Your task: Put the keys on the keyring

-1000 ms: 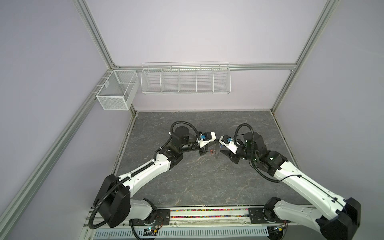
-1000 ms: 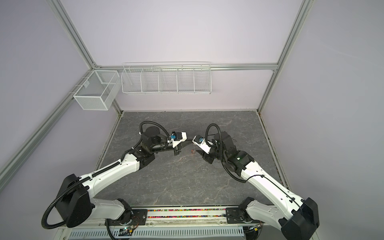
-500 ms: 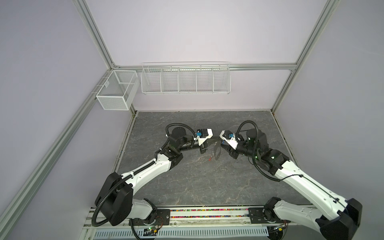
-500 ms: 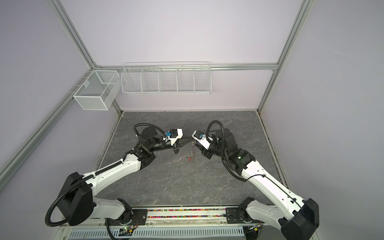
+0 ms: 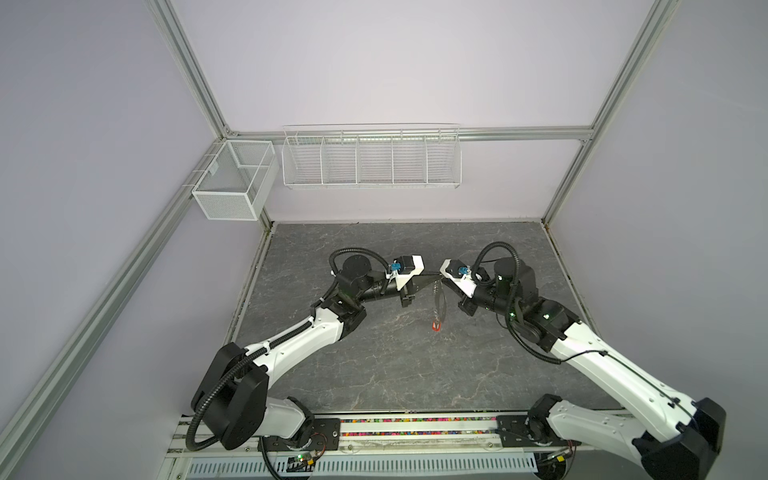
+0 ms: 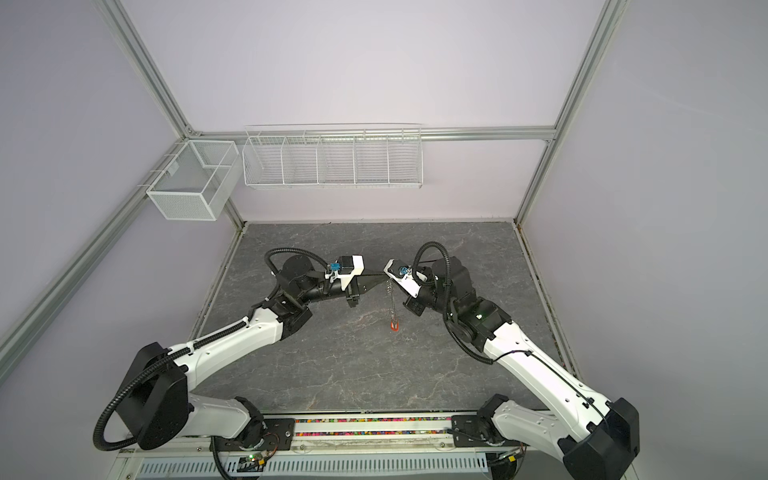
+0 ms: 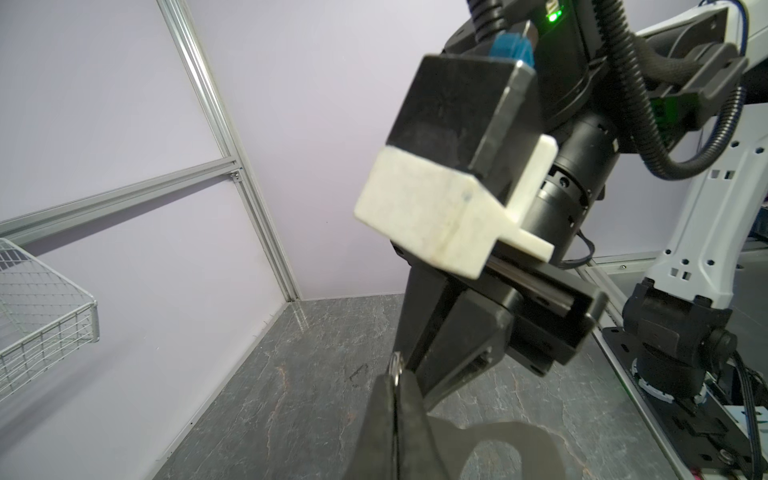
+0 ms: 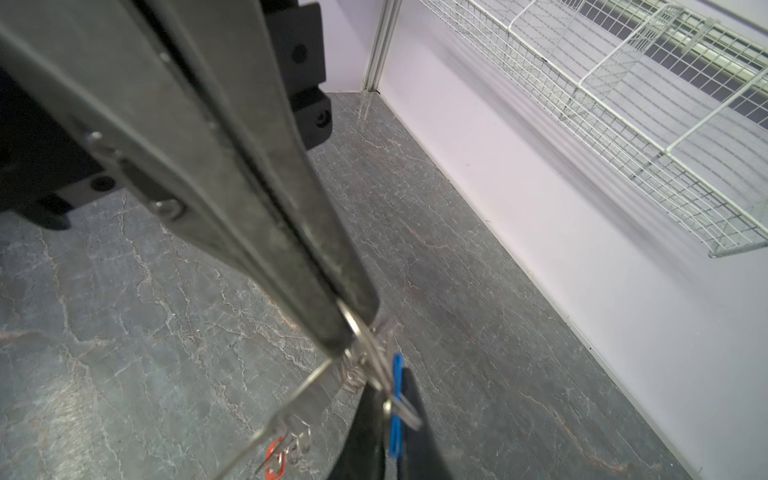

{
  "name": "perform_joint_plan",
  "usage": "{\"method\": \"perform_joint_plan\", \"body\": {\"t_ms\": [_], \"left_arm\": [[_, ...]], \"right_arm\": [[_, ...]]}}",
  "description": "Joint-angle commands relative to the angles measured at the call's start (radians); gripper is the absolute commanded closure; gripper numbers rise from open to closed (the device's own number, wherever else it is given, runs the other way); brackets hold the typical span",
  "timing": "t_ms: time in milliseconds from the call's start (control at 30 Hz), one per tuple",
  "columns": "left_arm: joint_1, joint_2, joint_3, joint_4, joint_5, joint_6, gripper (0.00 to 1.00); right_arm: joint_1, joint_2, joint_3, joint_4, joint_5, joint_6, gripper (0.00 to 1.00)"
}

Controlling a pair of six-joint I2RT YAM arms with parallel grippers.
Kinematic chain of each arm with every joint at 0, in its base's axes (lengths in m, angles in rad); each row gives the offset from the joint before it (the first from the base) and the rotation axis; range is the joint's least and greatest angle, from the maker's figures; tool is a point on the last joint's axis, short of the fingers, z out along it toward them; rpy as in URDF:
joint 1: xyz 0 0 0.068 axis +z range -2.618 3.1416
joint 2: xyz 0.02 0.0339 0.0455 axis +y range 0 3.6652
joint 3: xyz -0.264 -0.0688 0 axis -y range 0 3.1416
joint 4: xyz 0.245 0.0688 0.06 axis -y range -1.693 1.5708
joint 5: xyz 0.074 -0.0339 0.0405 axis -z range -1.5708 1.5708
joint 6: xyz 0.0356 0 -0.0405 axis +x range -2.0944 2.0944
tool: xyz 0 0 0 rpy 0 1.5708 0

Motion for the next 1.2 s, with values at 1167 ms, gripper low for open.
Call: {"method": "perform_joint_plan", "body": {"t_ms": [1167], "left_arm": [[0.011, 0.007, 0.02, -0.061, -0.045, 0.029, 1.0]], "right_arm": [[0.22, -0.022, -0.05, 0.22, 0.627, -0.257, 0.93]]}}
